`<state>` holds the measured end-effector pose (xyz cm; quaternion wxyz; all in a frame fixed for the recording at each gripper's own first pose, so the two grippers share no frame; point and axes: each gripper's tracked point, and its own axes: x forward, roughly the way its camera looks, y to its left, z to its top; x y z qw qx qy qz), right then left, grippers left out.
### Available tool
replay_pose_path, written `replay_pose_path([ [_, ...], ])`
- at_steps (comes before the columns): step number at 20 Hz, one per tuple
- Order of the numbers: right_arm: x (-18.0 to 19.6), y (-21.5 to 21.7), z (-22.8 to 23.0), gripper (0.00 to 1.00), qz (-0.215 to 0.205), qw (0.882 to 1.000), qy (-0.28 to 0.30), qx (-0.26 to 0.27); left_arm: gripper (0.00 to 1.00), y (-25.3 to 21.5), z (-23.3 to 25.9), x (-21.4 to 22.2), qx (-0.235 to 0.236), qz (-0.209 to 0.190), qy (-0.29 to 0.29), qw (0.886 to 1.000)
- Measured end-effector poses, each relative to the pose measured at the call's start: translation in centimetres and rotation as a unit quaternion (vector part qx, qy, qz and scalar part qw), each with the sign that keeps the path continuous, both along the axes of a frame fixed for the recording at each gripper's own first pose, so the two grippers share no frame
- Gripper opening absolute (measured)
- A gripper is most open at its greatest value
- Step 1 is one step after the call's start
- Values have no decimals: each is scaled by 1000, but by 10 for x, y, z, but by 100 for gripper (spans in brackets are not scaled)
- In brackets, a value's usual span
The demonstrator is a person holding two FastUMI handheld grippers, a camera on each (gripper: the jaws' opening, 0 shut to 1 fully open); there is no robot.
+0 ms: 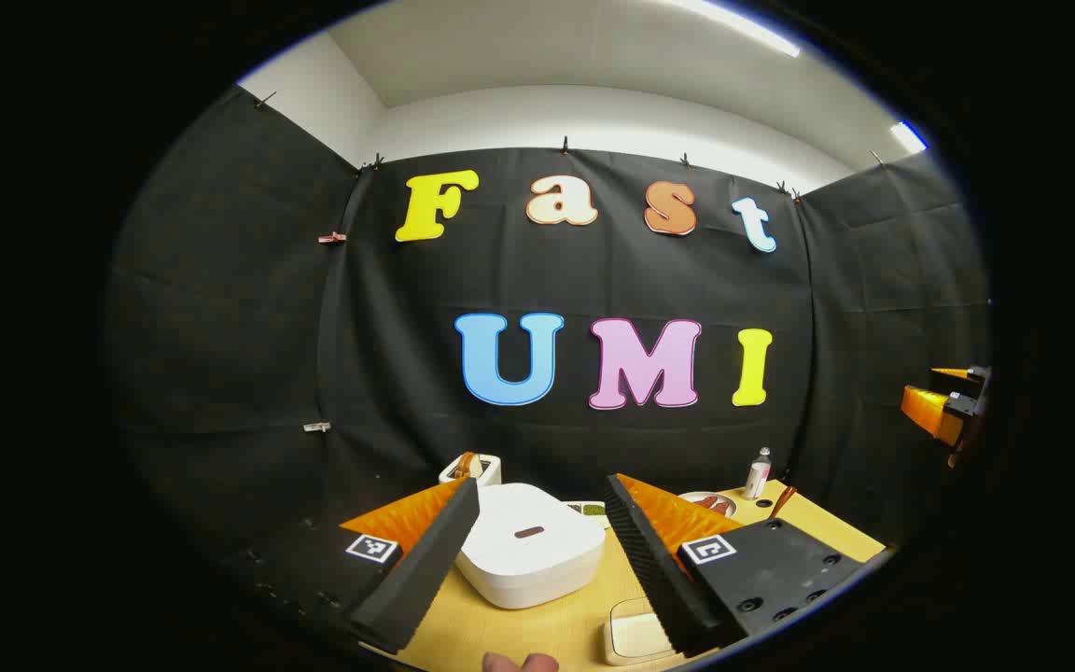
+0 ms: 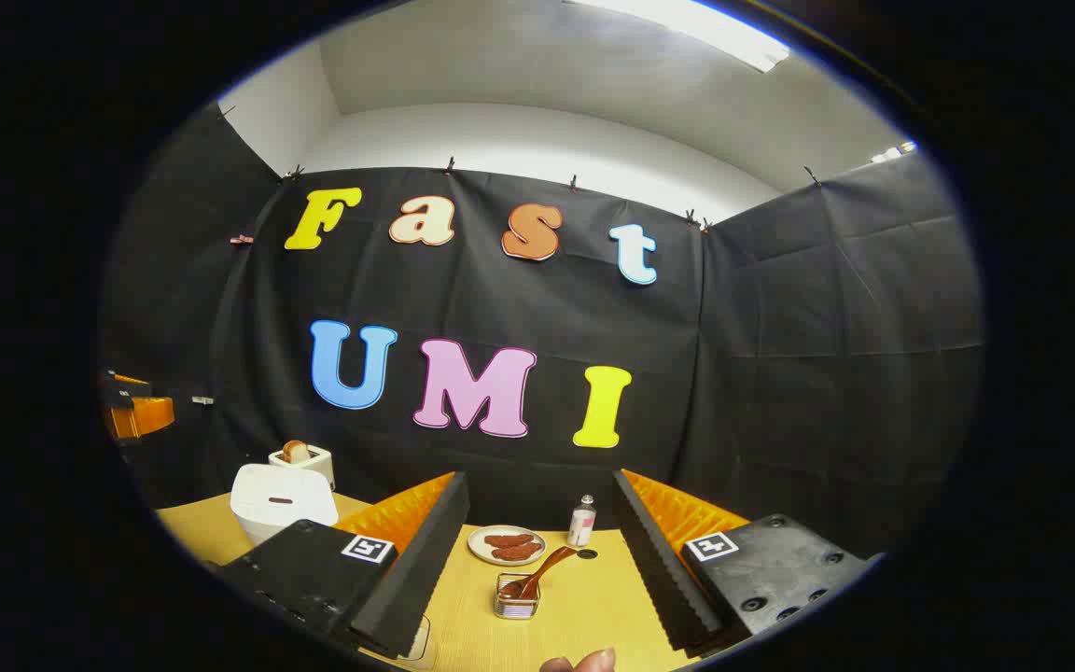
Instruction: Close the left gripper, press the button to open the rice cooker; take a wooden spoon from the chopstick holder with the right hand, scoop a spoonful of rice and pour it into the rice cooker, then put the wooden spoon back into the chopstick holder.
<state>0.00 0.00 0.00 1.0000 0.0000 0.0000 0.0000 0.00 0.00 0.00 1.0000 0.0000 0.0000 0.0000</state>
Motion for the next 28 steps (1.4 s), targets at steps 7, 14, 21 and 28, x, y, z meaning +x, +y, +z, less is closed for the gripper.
replay_pose_path([
  [7, 1, 9, -11, 97, 11, 1000, 27, 2, 94, -4, 4, -3, 12, -5, -10, 1000],
  [14, -3, 13, -13, 97, 13, 999, 35, 8, 94, -6, -4, -3, 11, -9, 2, 1000],
  [21, -5, 16, -11, 97, 11, 999, 36, 13, 94, -5, -7, 11, 8, -6, 6, 1000],
  [28, -4, 11, -12, 97, 1, 999, 38, 5, 79, -4, -12, 40, 14, -5, 1, 1000],
])
